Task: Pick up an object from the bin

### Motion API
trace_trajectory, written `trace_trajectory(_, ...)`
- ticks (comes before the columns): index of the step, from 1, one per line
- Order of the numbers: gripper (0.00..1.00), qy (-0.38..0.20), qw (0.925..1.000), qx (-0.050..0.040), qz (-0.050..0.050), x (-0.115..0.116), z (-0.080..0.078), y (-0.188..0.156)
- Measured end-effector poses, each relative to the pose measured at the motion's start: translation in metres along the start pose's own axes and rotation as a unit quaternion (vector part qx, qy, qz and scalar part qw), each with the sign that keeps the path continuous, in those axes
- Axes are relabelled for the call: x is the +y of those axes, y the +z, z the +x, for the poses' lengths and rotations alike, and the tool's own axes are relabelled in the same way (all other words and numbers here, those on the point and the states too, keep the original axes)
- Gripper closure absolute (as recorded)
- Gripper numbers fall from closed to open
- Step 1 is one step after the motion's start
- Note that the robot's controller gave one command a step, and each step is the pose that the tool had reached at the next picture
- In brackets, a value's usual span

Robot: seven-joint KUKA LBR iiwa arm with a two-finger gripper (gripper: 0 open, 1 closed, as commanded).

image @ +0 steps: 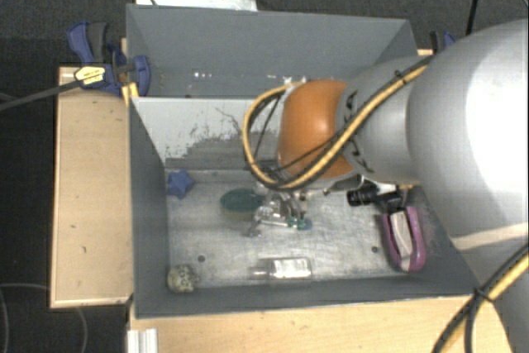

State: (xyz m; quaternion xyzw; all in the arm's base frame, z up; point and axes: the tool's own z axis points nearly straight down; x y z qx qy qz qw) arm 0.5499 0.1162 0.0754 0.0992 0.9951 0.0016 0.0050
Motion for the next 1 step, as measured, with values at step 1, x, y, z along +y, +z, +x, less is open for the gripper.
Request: trace_trajectory(1,1.0,-0.002,1.0,0.001,0.0,0.0011,-0.0027,-0.0783)
